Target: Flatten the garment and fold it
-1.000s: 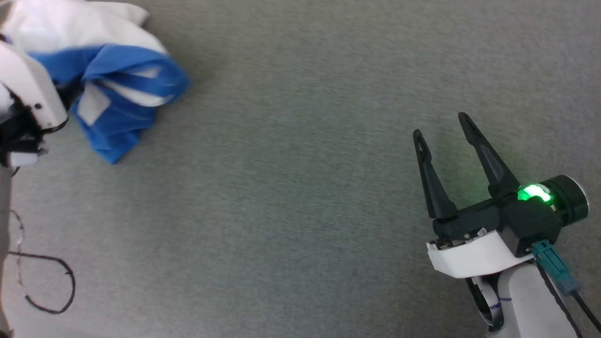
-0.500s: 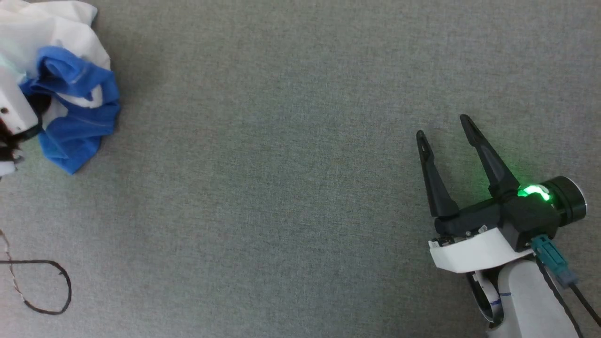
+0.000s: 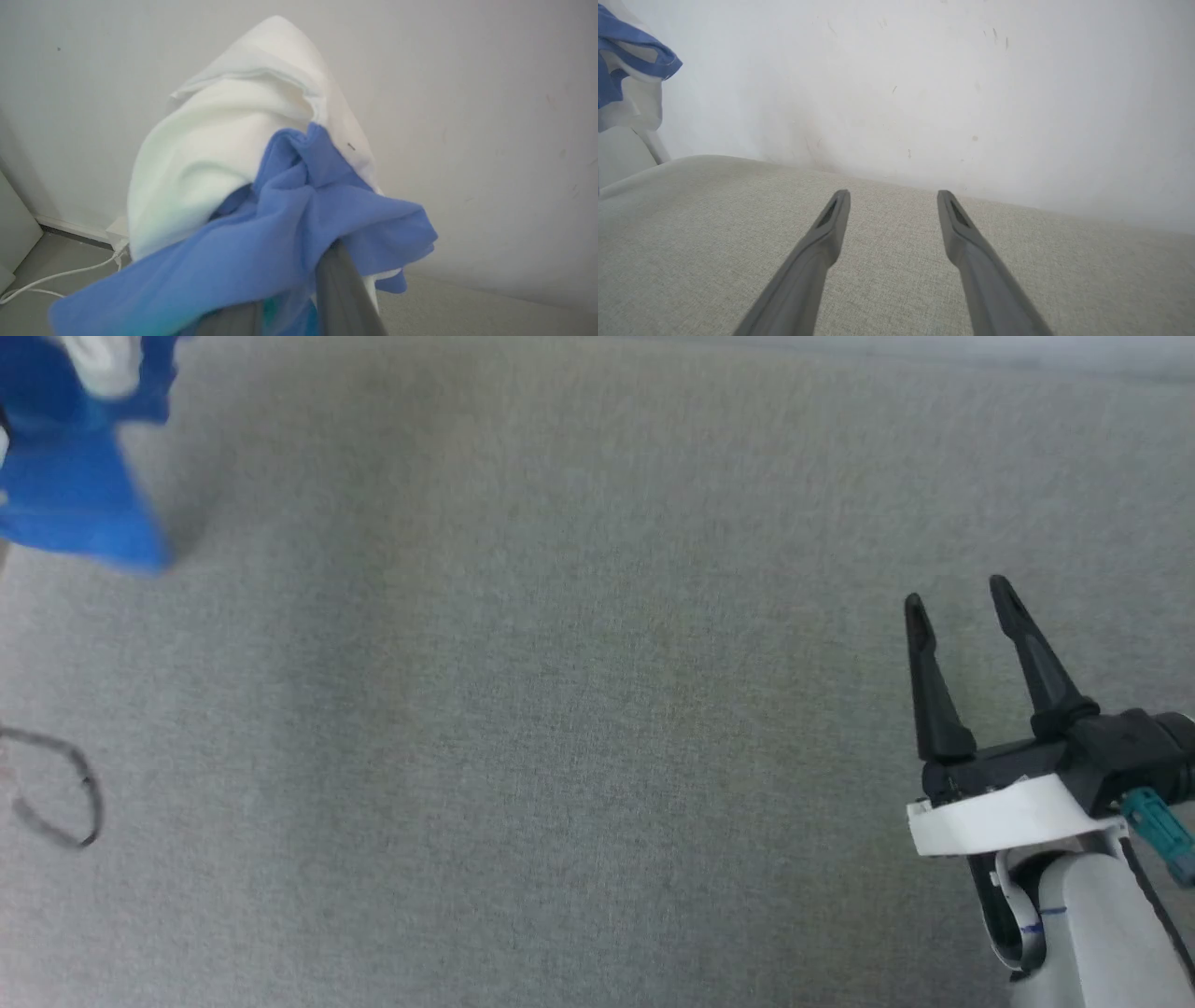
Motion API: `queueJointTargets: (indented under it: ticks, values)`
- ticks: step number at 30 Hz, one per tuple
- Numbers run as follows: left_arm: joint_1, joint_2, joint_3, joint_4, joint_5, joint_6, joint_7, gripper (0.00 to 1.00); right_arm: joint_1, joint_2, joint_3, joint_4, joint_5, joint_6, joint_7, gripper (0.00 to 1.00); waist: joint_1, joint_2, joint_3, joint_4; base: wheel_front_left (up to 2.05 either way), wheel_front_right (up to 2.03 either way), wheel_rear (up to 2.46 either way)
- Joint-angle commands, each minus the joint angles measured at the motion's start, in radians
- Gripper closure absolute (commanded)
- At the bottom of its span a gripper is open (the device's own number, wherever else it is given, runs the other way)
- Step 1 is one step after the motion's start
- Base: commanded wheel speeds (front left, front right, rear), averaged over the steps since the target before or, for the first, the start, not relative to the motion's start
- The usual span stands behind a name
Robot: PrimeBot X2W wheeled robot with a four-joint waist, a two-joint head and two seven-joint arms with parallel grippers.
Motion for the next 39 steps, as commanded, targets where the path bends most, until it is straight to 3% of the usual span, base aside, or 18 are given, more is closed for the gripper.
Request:
queueJointTargets:
  ticks: [1,9,18,24,27,33,34,35,39]
  values:
    - [-0.02,0.003,-0.012,-0.037,0.015,-0.007,-0.053,1.0,0.011,-0.001,-0.012,0.007,0.009,-0.002,-0.005,0.0,0.0,0.0,-0.126,-0.033,0.0,0.0,0.0]
    - [-0.005,-0.056,-0.132,-0.214,0.024,-0.007,-0.165,1.0,0.051,-0.001,-0.048,0.024,0.044,-0.002,-0.005,0.0,0.0,0.0,-0.253,-0.11,0.0,0.0,0.0]
    - [0.087,-0.223,-0.283,-0.354,0.099,-0.001,-0.265,1.0,0.067,-0.001,-0.024,0.022,0.071,-0.002,-0.005,0.0,0.0,0.0,-0.28,-0.257,0.0,0.0,0.0]
    - [0.236,-0.335,-0.438,-0.3,0.159,0.002,-0.318,1.0,0.067,-0.001,-0.01,0.021,0.088,-0.002,-0.005,0.0,0.0,0.0,-0.248,-0.354,0.0,0.0,0.0]
    - [0.329,-0.384,-0.533,-0.22,0.156,0.0,-0.287,1.0,0.068,-0.001,-0.014,0.018,0.097,-0.002,-0.005,0.0,0.0,0.0,-0.227,-0.386,0.0,0.0,0.0]
    - [0.43,-0.408,-0.74,-0.077,0.131,-0.006,-0.085,1.0,0.067,-0.001,-0.028,0.017,0.104,-0.002,-0.005,0.0,0.0,0.0,-0.2,-0.395,0.0,0.0,0.0]
    - [0.432,-0.408,-0.758,-0.072,0.125,-0.006,-0.07,0.74,0.068,-0.001,-0.031,0.019,0.103,-0.002,-0.005,0.0,0.0,0.0,-0.2,-0.389,0.0,0.0,0.0]
    - [0.431,-0.409,-0.769,-0.07,0.12,-0.006,-0.064,0.0,0.07,-0.001,-0.033,0.022,0.102,-0.002,-0.005,0.0,0.0,0.0,-0.202,-0.38,0.0,0.0,0.0]
    - [0.421,-0.406,-0.781,-0.074,0.115,-0.006,-0.091,0.0,0.075,-0.001,-0.035,0.034,0.094,-0.002,-0.005,0.0,0.0,0.0,-0.22,-0.349,0.0,0.0,0.0]
